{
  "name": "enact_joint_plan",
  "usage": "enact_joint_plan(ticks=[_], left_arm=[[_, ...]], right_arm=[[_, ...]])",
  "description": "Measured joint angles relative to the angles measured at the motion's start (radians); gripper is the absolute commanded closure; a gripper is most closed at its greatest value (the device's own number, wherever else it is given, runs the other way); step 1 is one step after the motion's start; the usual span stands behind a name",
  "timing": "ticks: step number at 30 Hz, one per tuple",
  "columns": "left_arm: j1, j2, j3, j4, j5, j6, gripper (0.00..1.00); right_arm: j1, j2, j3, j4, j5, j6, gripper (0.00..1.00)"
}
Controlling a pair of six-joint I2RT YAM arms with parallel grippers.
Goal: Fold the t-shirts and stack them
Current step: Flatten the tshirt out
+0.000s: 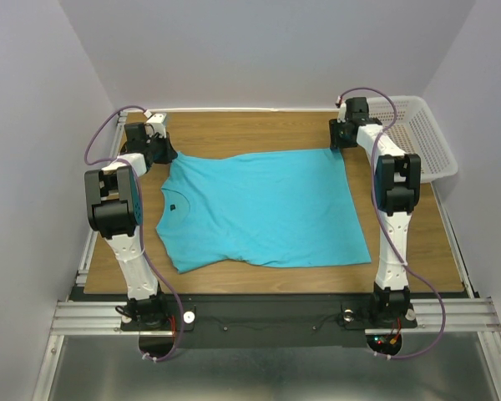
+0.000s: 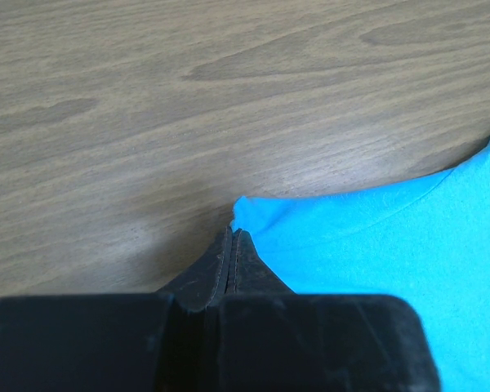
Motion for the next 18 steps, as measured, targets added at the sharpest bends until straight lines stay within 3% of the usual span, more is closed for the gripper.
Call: enact_joint_plan(ticks=[18], left_arm=[[0.000, 0.000, 0.000, 0.000, 0.000, 0.000, 1.00]], right_arm=[[0.000, -0.030, -0.033, 0.000, -0.069, 0.016, 0.45]])
